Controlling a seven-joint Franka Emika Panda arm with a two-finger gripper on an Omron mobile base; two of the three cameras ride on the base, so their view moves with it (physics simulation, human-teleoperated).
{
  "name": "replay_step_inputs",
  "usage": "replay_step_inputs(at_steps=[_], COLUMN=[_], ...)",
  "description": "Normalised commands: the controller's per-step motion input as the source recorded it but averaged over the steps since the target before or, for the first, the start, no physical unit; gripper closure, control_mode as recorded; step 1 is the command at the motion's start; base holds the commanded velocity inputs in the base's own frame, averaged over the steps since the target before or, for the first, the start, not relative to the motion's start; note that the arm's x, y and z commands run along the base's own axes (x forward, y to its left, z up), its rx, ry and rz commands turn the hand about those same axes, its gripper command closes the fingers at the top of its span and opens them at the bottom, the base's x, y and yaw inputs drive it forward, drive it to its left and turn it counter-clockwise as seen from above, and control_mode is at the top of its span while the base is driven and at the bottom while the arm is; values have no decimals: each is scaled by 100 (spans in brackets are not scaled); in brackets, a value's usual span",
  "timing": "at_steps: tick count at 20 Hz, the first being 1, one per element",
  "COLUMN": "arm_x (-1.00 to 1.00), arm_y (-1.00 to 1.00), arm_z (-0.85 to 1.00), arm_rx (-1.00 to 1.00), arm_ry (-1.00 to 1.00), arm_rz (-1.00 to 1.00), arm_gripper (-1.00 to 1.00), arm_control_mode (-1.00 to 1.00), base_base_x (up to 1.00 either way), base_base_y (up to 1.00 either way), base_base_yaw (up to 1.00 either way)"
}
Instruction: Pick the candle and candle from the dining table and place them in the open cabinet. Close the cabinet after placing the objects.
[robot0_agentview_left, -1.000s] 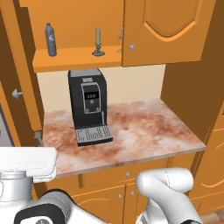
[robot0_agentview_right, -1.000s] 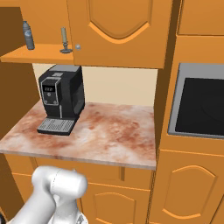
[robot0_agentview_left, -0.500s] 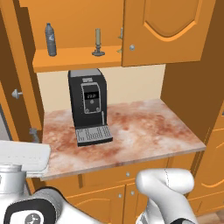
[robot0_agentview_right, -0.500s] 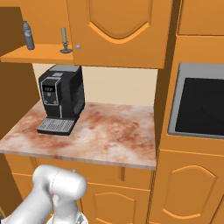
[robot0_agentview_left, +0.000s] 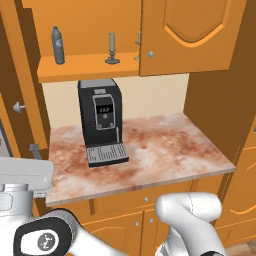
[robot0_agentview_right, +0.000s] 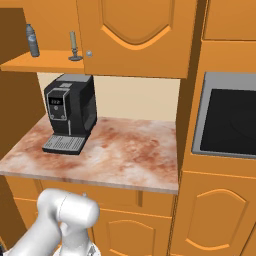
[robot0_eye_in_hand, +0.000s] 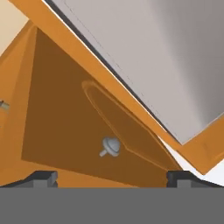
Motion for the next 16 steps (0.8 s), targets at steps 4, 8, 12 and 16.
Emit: replay_step_inputs(at_steps=[4, 8, 12, 16], arm_x=[0, 0, 0, 8], arm_y=[-14, -21, -35, -43], arm_z=[16, 29, 25, 20], arm_rx=[7, 5, 10, 13], arm_ry=[-1, -1, 1, 9], arm_rz=[15, 7, 4, 0], arm_gripper=[-100, -100, -100, -100], arm_control_mode=[-100, -100, -100, -100], base_base_x=[0, 0, 0, 0], base_base_y=[0, 0, 0, 0], base_base_yaw=[0, 0, 0, 0])
